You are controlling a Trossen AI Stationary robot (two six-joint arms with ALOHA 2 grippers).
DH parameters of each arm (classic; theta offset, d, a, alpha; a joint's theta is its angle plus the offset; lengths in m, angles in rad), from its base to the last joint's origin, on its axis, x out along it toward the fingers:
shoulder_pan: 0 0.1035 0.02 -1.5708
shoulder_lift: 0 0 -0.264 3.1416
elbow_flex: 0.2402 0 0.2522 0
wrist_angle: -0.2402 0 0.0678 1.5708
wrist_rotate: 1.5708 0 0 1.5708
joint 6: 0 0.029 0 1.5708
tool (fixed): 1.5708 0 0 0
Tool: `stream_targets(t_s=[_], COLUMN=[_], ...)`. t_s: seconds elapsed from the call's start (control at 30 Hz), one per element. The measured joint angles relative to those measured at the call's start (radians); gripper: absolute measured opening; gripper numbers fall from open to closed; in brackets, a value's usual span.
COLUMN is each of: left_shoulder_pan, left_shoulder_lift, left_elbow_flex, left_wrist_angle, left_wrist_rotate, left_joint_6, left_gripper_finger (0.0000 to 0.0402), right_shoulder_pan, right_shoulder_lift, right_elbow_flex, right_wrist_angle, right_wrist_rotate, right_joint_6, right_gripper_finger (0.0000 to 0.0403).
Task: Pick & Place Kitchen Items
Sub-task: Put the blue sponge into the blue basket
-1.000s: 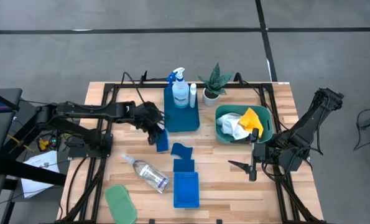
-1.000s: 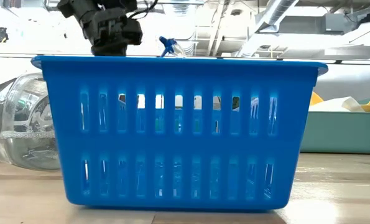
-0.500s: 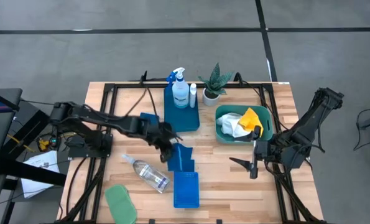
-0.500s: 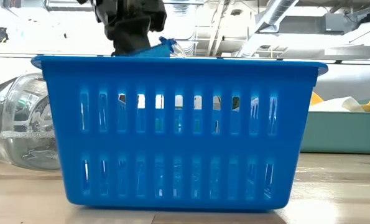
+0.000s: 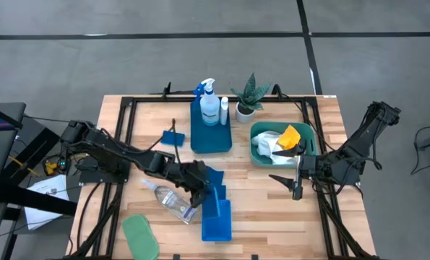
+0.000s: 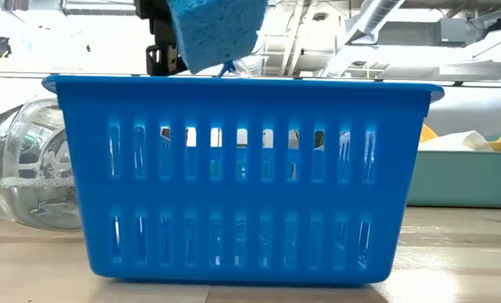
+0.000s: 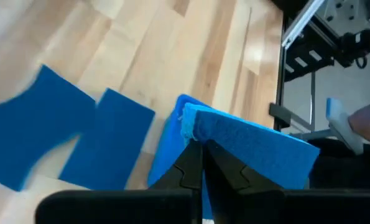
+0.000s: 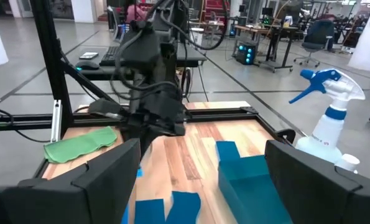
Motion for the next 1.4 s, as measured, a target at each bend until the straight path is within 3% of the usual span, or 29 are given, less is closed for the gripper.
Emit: stream_targets(t_s=[0.13, 0.37, 0.57, 1.4], left_shoulder_pan=[-0.029, -0.065, -0.067, -0.067], left_shoulder_lift=[0.074, 0.235, 0.326, 0.394], left_elbow_flex=[0.048, 0.234, 0.353, 0.357], left_wrist_angle=[0.001, -0.017, -0.119, -0.209], left_wrist_rotate=[0.011, 0.067, 0.083, 0.037], left_joint_6=[-0.021, 0.008, 0.03, -0.015], left_gripper_finger=[0.0, 0.0, 0.0, 0.0], right_shoulder_pan=[0.0, 0.001, 0.001, 0.003], right_shoulder_lift=[-0.006, -0.005, -0.004, -0.004], right_elbow_flex=[0.006, 0.016, 0.016, 0.017], right_wrist_angle=[0.001, -0.014, -0.02, -0.021], right_wrist_rotate=[0.0, -0.001, -0.002, -0.002], right_joint_6=[-0.023, -0.042, -0.042, -0.041], right_gripper_finger=[0.0336, 0.0336, 0.0336, 0.0336])
